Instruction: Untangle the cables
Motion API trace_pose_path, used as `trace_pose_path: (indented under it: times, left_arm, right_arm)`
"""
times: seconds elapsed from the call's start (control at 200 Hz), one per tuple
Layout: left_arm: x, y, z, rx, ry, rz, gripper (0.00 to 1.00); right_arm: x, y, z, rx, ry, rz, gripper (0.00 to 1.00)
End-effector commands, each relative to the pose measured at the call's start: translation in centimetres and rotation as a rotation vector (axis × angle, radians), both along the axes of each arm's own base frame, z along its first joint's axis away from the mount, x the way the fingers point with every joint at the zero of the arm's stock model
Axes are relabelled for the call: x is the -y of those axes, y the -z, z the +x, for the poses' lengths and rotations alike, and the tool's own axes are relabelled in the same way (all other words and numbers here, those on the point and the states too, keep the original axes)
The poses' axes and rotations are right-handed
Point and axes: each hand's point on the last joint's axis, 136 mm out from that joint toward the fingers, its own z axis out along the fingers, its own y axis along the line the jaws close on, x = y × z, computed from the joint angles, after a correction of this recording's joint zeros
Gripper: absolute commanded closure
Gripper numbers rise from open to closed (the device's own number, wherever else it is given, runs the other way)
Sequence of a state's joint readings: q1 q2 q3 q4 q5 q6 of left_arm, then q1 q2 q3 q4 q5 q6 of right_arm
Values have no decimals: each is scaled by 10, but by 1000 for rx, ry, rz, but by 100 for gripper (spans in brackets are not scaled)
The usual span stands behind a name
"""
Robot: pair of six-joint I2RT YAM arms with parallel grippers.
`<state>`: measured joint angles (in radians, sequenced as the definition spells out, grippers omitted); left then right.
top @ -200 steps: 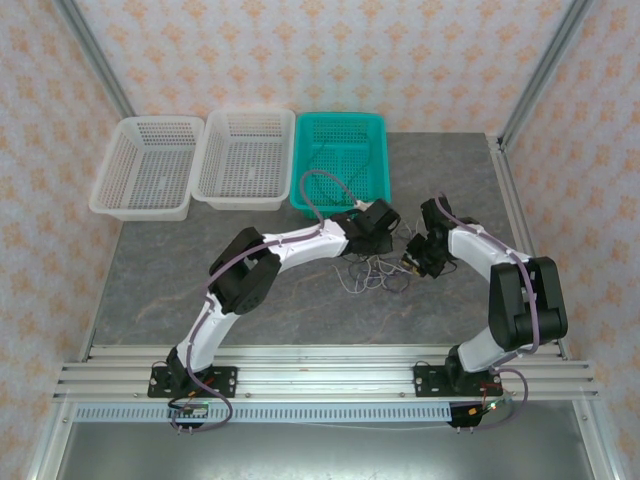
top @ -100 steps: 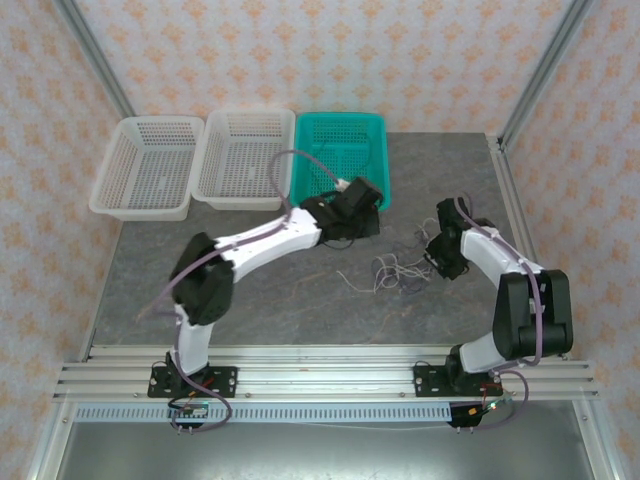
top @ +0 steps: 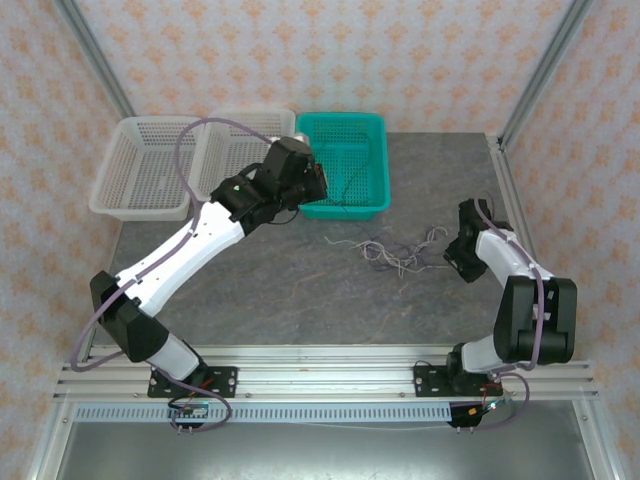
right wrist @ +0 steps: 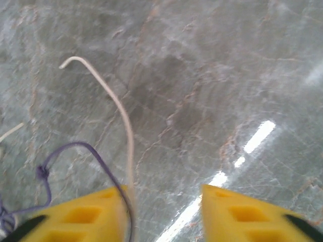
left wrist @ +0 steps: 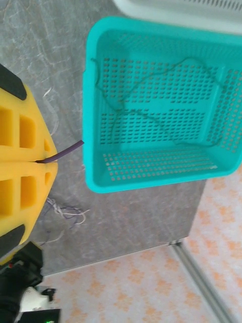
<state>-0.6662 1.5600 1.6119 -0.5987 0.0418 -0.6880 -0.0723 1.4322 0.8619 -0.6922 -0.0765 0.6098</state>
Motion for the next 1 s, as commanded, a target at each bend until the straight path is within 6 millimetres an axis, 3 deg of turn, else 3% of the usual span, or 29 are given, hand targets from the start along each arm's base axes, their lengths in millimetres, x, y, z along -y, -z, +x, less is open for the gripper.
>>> trace_pose_path:
  times: [0.0,0.14,0.21,0.32,0.465,0.566,0.636,0.796,0.996]
  left_arm:
    - [20,19,-12,-43,102,32,100]
    - [31,24,-16,-53,129,35,100]
    - [35,26,-15,-60,139,36,100]
    - [42,27,-14,-66,167,44,100]
    - [46,23,-13,-52,180,51,100]
    - [46,21,-13,-50,180,49,100]
    - [45,22,-14,-53,182,48,100]
    - [43,23,-17,-55,189,64,100]
    - [44,23,-22,-61,213,59,100]
  right_arm:
    - [-13,-39,22,135,-187,-40,37]
    - [-40,-94,36,321,-432,-148,20]
    - [-59,-120,38,422,-580,-215,18]
    - [-97,-138,41,528,-798,-260,19]
    - [-163,-130,34,623,-1234,-157,25]
    - [-196,-114,9,671,-1680,-219,31]
    - [-198,-97,5,668,-1876,-376,31]
    - [-189,-64,15,545,-2053,-528,35]
    - [-197,-52,42,631,-1973,-577,53]
